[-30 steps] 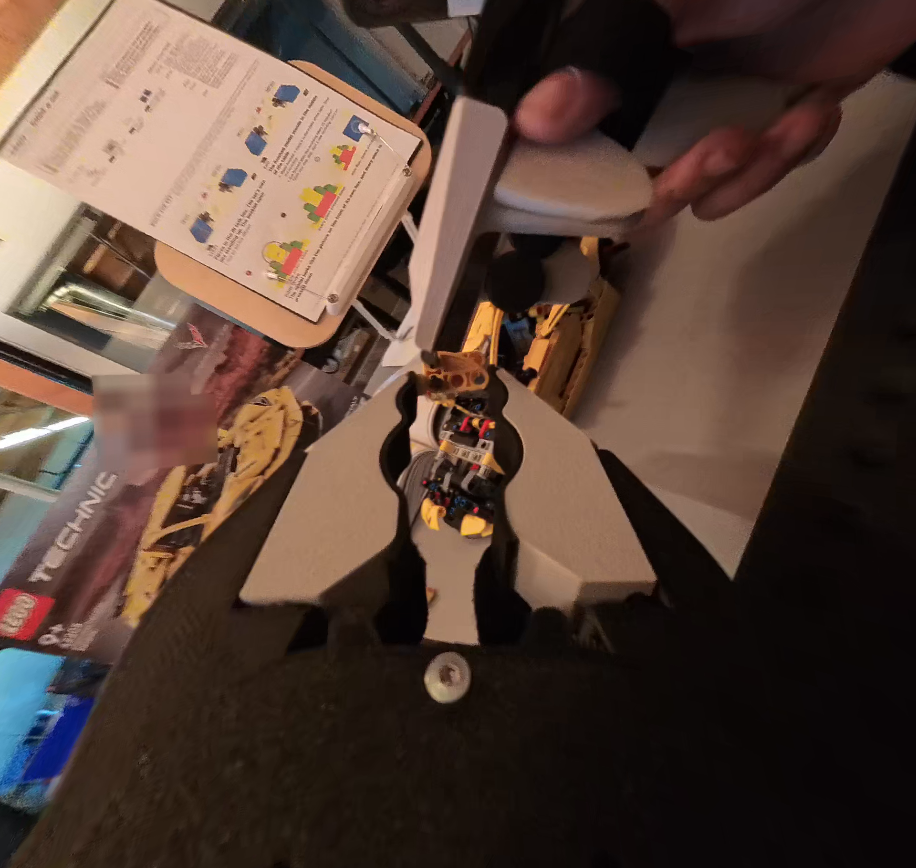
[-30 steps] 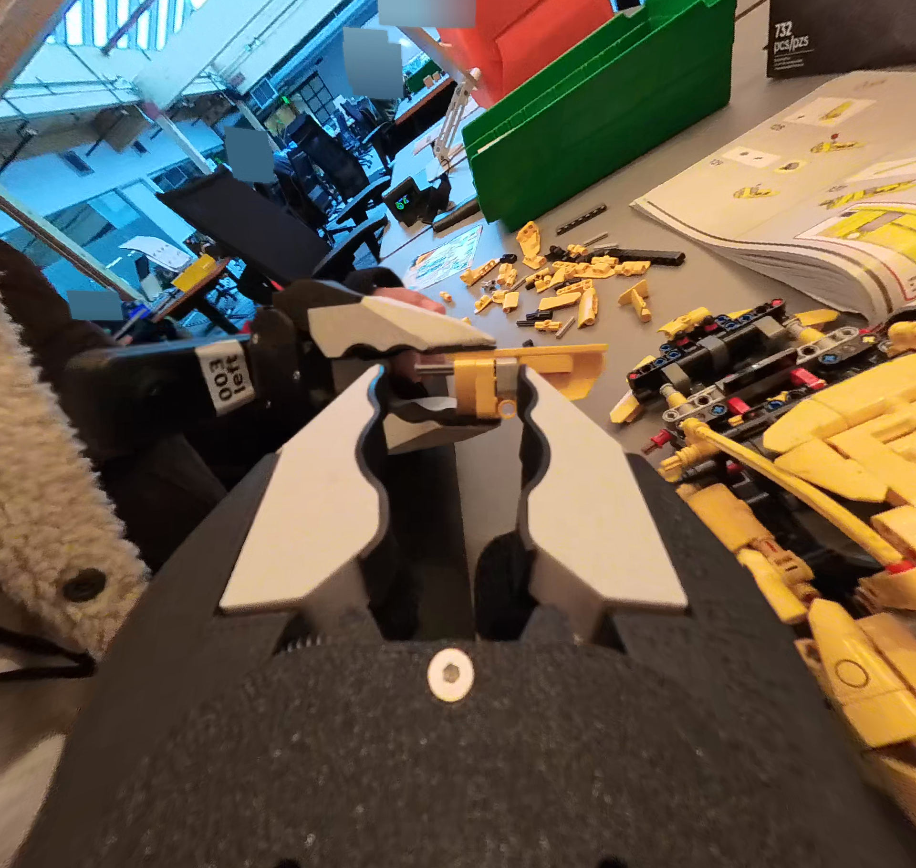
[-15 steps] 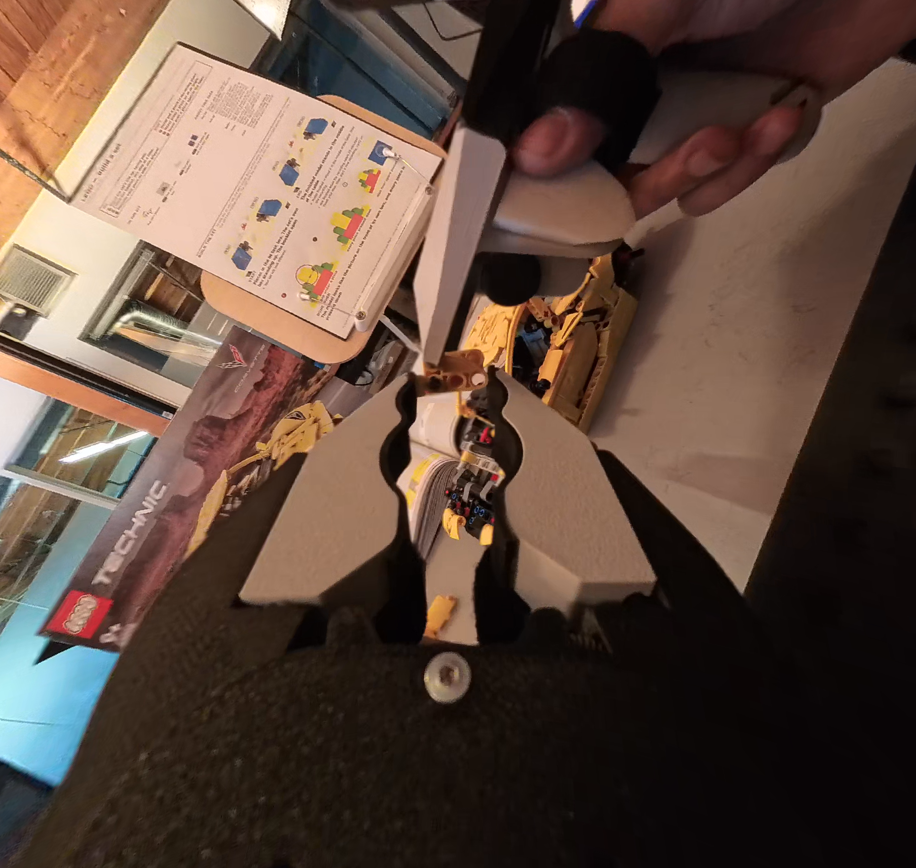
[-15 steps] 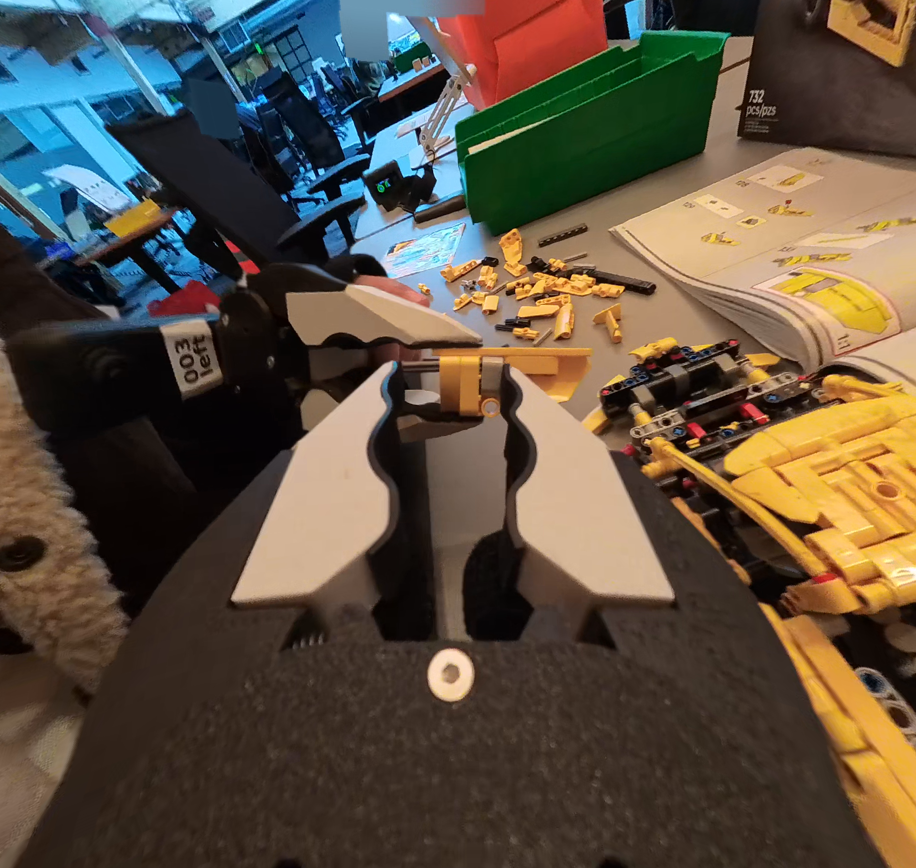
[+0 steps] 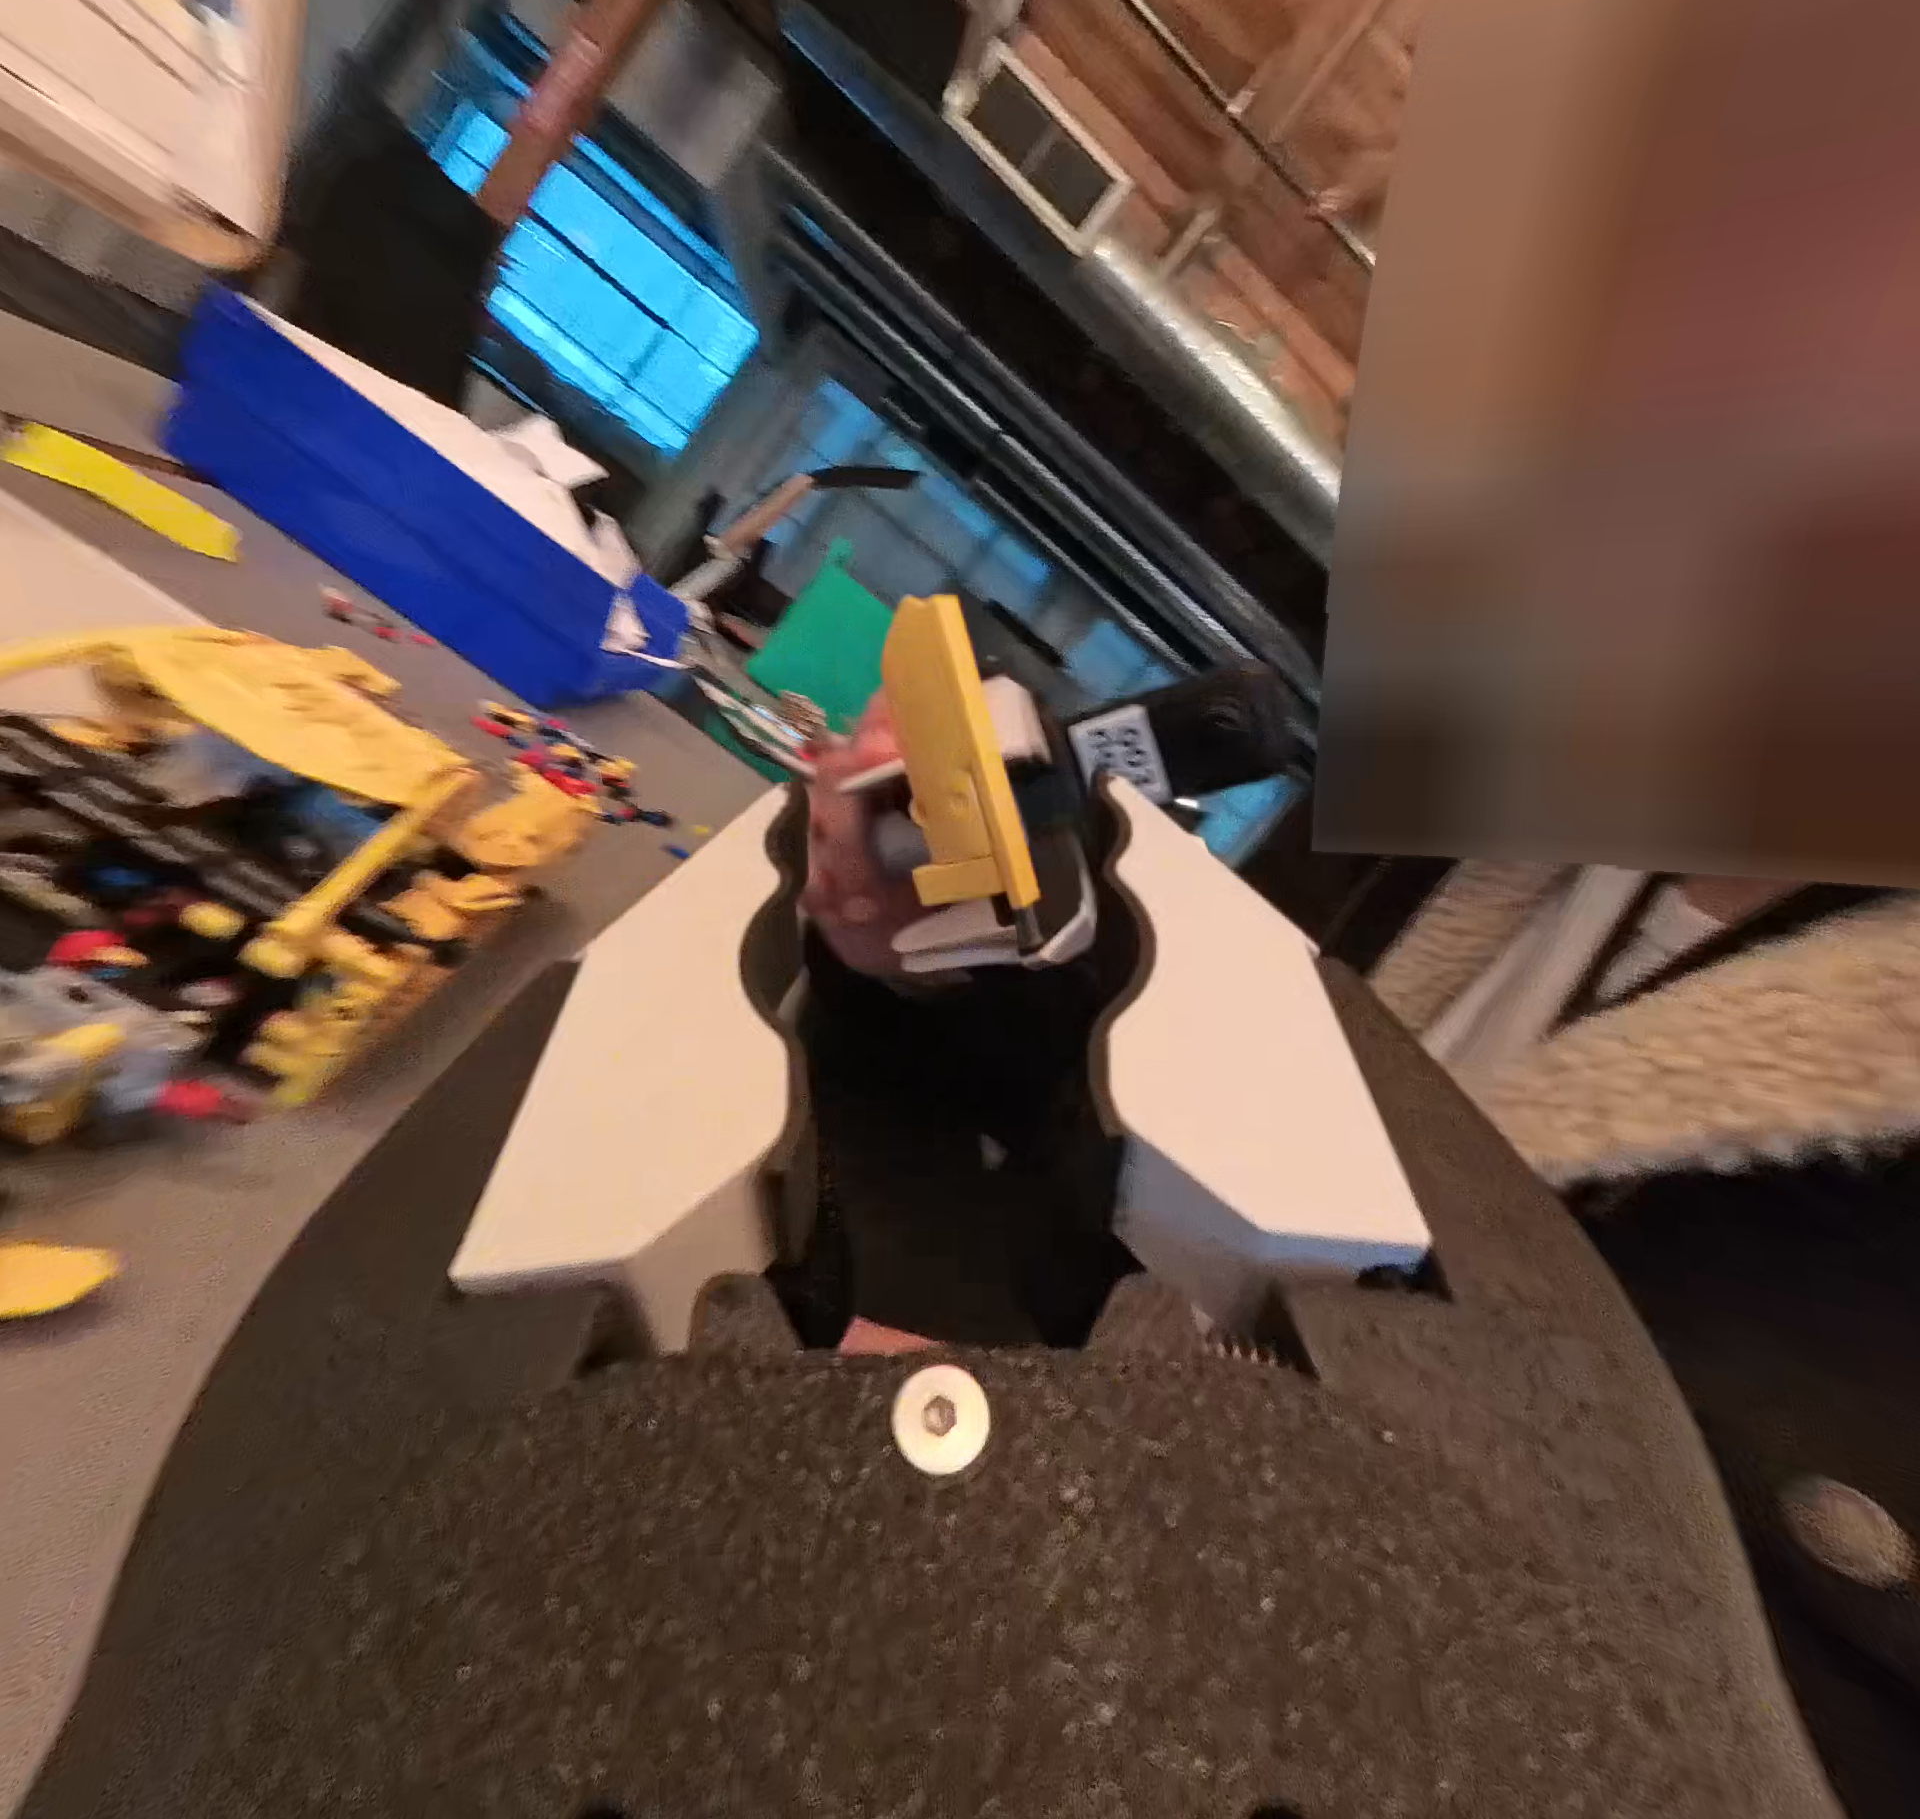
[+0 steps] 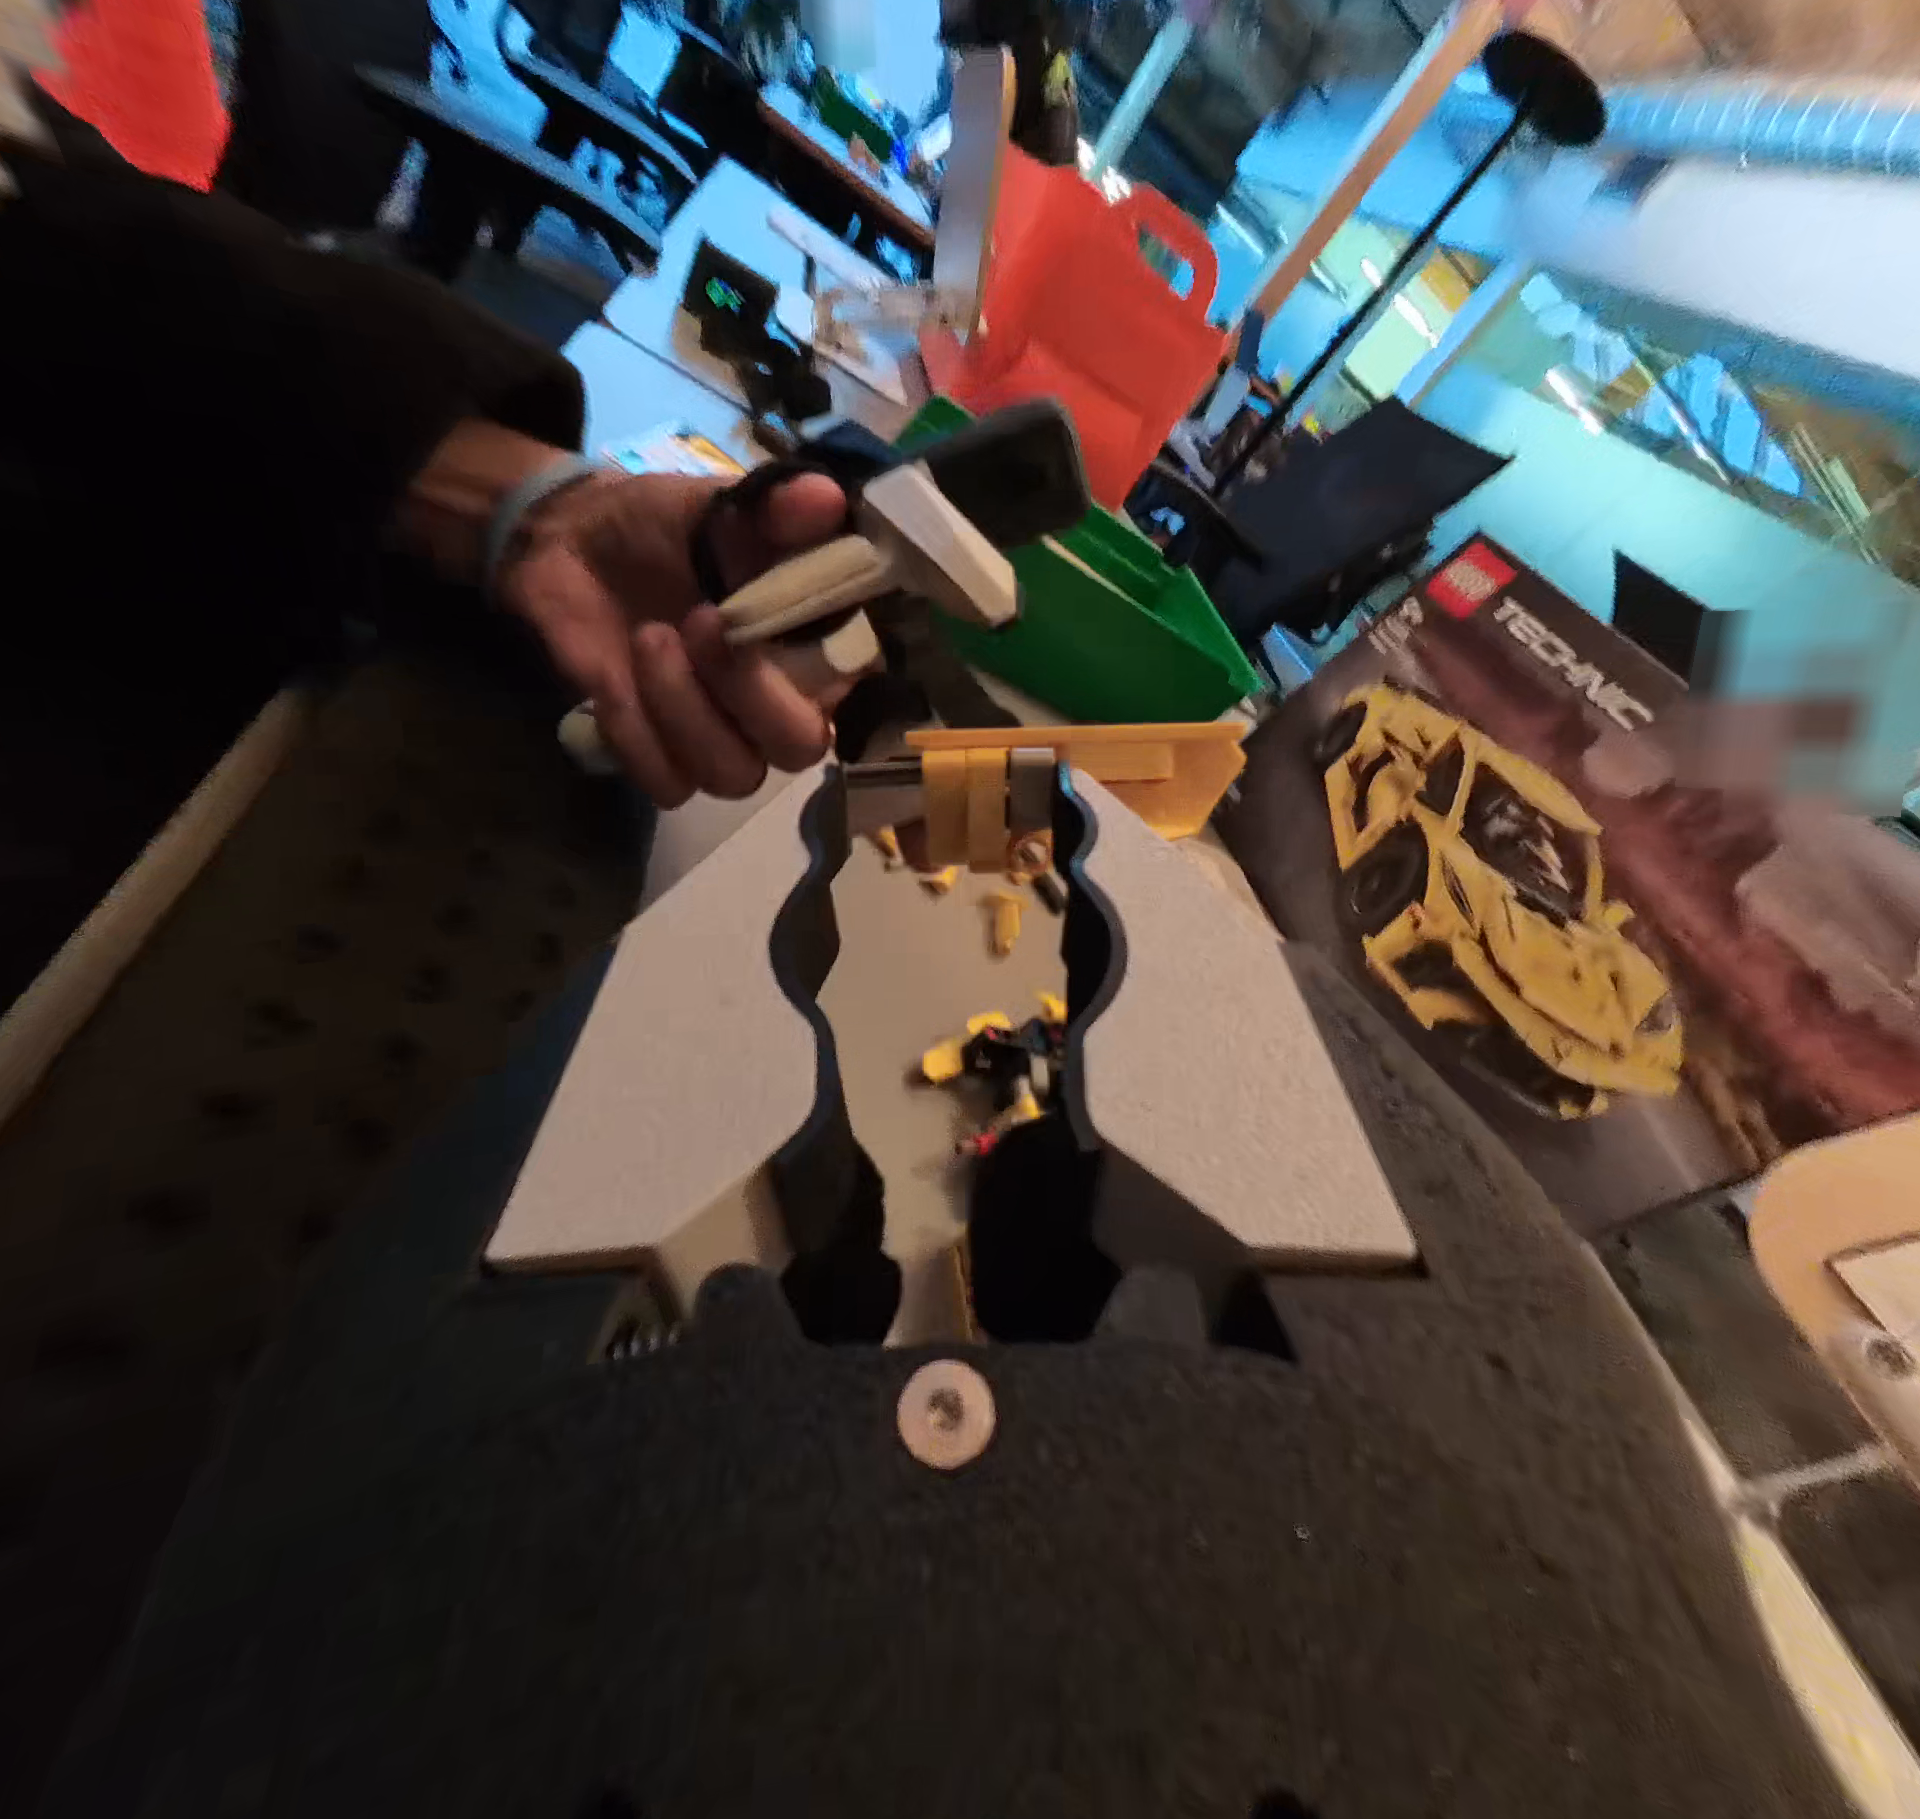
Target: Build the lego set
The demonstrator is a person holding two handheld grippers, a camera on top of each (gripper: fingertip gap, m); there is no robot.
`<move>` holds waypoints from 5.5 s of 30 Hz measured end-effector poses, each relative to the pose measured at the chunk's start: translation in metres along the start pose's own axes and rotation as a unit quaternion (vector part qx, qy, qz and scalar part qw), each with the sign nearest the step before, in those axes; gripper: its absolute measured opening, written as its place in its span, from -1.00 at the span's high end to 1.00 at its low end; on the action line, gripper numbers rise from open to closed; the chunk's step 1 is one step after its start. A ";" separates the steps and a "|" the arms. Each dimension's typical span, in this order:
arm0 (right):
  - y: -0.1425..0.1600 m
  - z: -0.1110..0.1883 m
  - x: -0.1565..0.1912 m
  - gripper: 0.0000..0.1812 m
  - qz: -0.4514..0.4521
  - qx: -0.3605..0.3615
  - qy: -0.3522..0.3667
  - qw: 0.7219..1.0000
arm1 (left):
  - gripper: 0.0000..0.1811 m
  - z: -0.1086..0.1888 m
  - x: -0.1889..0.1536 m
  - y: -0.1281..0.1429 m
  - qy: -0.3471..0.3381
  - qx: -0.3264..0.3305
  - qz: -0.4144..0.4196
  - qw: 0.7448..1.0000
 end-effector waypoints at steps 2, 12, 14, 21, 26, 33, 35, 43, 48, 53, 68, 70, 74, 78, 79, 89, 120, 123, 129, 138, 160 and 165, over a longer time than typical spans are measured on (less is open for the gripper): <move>-0.004 0.002 0.002 0.57 -0.002 -0.025 -0.014 1.000 | 0.41 -0.005 -0.003 0.005 0.037 0.020 0.030 0.999; -0.010 0.004 0.012 0.57 0.009 -0.086 -0.053 0.995 | 0.76 -0.010 -0.016 0.016 0.122 0.062 0.024 0.990; -0.010 0.003 0.013 0.57 0.004 -0.086 -0.062 0.994 | 0.75 -0.012 -0.017 0.018 0.120 0.073 0.014 0.990; -0.011 0.003 0.014 0.57 0.005 -0.089 -0.058 0.994 | 0.72 -0.017 -0.019 0.023 0.120 0.099 -0.003 0.988; -0.008 0.006 0.008 0.57 -0.017 -0.086 -0.054 0.995 | 0.67 -0.013 -0.016 0.019 0.120 0.080 0.020 0.989; -0.005 0.004 0.005 0.58 -0.028 -0.038 -0.048 0.998 | 0.70 -0.011 -0.007 0.018 0.101 0.079 0.048 0.991; -0.004 0.004 0.004 0.59 -0.037 -0.036 -0.054 0.997 | 0.70 -0.011 -0.006 0.019 0.102 0.081 0.055 0.990; 0.000 0.005 0.004 0.58 -0.014 -0.036 -0.066 0.997 | 0.70 -0.012 -0.006 0.019 0.080 0.089 0.026 0.992; 0.001 0.006 0.005 0.59 -0.031 -0.043 -0.088 0.995 | 0.71 -0.013 -0.005 0.021 0.083 0.095 0.037 0.991; -0.003 0.005 0.001 0.40 -0.079 -0.060 -0.026 0.995 | 0.79 -0.009 -0.001 0.013 0.047 0.046 0.013 0.998; 0.003 -0.029 0.008 0.78 -0.074 0.082 0.193 0.975 | 0.79 0.004 0.019 0.012 -0.058 -0.190 0.094 0.976; 0.001 -0.030 0.008 0.84 -0.073 0.074 0.205 0.973 | 0.79 0.002 0.018 0.014 -0.062 -0.185 0.087 0.977; 0.002 -0.034 0.010 0.92 -0.047 0.092 0.214 0.971 | 0.80 0.004 0.020 0.015 -0.076 -0.200 0.095 0.972; 0.002 -0.033 0.009 0.91 -0.044 0.097 0.229 0.968 | 0.80 0.007 0.022 0.015 -0.080 -0.209 0.102 0.969; 0.003 -0.033 0.008 0.90 -0.052 0.098 0.230 0.967 | 0.80 0.007 0.022 0.015 -0.079 -0.208 0.103 0.969; 0.006 -0.034 0.005 0.95 -0.083 0.102 0.223 0.966 | 0.80 0.005 0.021 0.015 -0.086 -0.204 0.093 0.971; 0.009 0.007 -0.017 0.45 -0.118 0.116 -0.088 0.982 | 0.81 -0.004 0.018 0.025 -0.038 0.047 0.123 0.991; 0.013 0.001 -0.013 0.43 -0.106 0.133 -0.121 0.978 | 0.81 -0.010 0.015 0.030 -0.040 0.081 0.106 0.990; 0.012 -0.002 -0.009 0.57 -0.077 0.137 -0.126 0.980 | 0.82 -0.009 0.018 0.030 -0.042 0.077 0.121 0.989; 0.005 -0.003 -0.012 0.66 -0.064 0.151 -0.127 0.978 | 0.81 -0.010 0.015 0.030 -0.017 0.075 0.127 0.989; 0.008 0.002 -0.009 0.58 -0.071 0.086 -0.095 0.989 | 0.82 -0.009 0.010 0.029 -0.002 0.066 0.099 0.993; 0.008 0.007 -0.006 0.64 -0.116 0.093 -0.119 0.982 | 0.82 -0.010 0.011 0.030 -0.007 0.077 0.097 0.992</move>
Point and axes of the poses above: each gripper's, where its closed fingertips meet, z back along the fingers, y out of its underside, x = y × z across the jaws, the point moved 9 cm from there along z, back along the fingers
